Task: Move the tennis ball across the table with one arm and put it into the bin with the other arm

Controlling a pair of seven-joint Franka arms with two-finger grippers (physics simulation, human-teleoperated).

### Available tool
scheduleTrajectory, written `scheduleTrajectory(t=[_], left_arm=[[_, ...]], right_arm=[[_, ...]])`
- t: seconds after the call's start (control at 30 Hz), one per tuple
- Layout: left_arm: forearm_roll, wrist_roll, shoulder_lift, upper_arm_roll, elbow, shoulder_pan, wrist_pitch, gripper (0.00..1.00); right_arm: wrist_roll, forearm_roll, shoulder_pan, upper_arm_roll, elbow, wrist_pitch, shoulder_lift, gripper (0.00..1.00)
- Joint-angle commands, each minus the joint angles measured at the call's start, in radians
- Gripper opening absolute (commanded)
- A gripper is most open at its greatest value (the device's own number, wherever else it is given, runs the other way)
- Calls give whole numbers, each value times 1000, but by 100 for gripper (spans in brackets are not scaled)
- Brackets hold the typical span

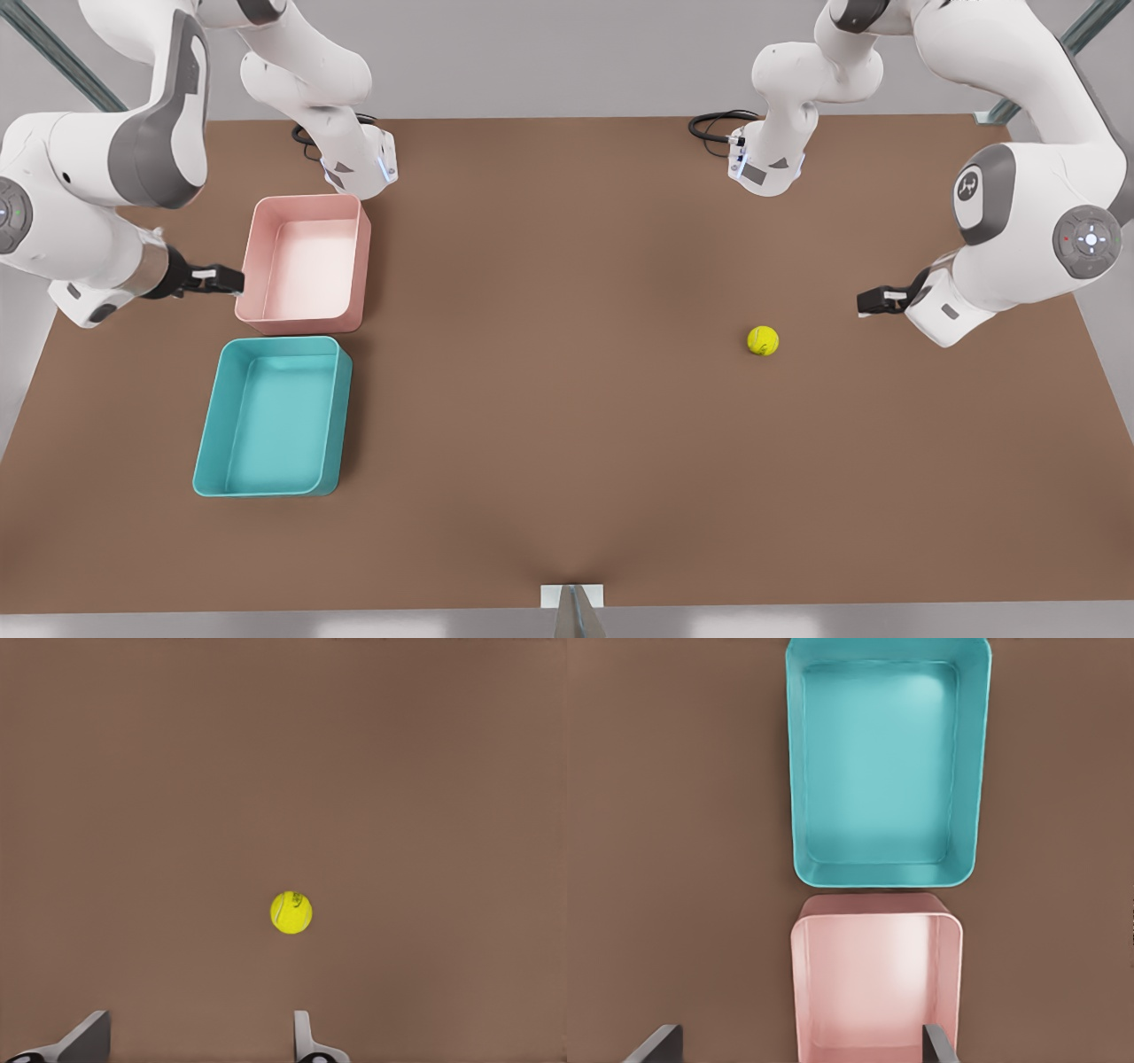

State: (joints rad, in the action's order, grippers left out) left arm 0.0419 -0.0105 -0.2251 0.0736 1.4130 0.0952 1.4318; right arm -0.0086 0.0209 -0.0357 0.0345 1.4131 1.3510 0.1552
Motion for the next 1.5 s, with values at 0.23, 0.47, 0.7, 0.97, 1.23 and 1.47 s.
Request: scheduleTrajectory(t=[0.23, 0.47, 0.7, 0.97, 1.23, 1.47], left_arm=[[9, 809, -16, -12, 331, 0, 282, 21], [-10, 1925, -30, -12, 664, -26, 717, 21], [-82, 2226, -88, -37, 854, -78, 1015, 21], [-89, 1503, -102, -38, 863, -51, 857, 21], [-143, 1495, -140, -40, 860, -35, 949, 21], [-109, 1405, -145, -44, 859, 41, 966, 21]], right_arm=[[81, 27, 39, -2, 80, 91, -29, 100], [84, -24, 11, -4, 63, 112, 12, 100], [82, -27, -41, -11, 75, 151, 73, 100], [82, -27, -43, -11, 83, 148, 73, 100], [82, -27, -43, -11, 92, 146, 73, 100], [82, -27, -43, -11, 93, 149, 76, 100]])
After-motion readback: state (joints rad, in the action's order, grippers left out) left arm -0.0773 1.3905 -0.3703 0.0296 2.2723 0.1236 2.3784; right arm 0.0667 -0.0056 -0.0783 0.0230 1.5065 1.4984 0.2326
